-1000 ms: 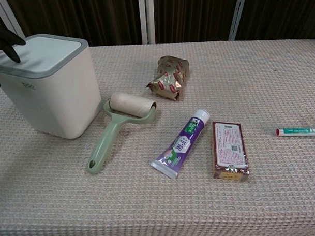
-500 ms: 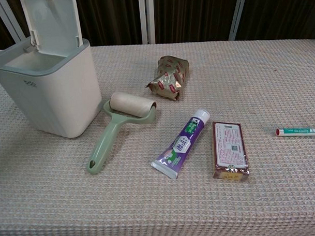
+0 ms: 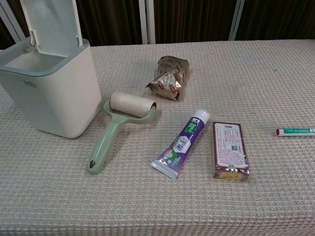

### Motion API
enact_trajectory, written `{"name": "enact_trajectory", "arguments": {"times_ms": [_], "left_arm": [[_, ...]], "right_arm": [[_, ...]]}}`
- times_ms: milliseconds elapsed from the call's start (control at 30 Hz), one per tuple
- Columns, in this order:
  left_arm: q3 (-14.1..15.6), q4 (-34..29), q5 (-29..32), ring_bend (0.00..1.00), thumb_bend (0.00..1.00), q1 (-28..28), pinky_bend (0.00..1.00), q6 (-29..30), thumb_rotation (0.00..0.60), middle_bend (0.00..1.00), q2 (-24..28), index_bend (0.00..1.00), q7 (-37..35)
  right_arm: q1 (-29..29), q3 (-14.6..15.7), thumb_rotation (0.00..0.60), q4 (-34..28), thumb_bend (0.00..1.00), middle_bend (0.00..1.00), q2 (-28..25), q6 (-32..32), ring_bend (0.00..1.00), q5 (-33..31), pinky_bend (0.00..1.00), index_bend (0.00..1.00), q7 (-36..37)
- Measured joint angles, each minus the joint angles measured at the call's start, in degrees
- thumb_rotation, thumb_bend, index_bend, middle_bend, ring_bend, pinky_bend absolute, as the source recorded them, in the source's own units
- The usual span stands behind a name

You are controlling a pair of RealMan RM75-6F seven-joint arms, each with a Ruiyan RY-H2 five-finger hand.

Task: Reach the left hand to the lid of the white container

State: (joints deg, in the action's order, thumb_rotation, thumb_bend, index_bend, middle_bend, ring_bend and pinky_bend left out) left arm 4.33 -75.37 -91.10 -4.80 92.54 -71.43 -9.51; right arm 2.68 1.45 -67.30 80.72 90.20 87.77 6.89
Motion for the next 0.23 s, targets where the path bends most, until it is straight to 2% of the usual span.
{"name": "enact_trajectory", "arguments": {"times_ms": [233], "left_arm": [[-0.3,2.6,-1.5,0.09,0.09,1.1,0.22,1.6,0.336,0.10,-1.4,0.10,-2.3]], "right_arm": [[-1.1,0.0,0.600,-0.5,0.35,0.00,0.6,0.8,0.00,1.2,0.00,0.00,0.2]]}}
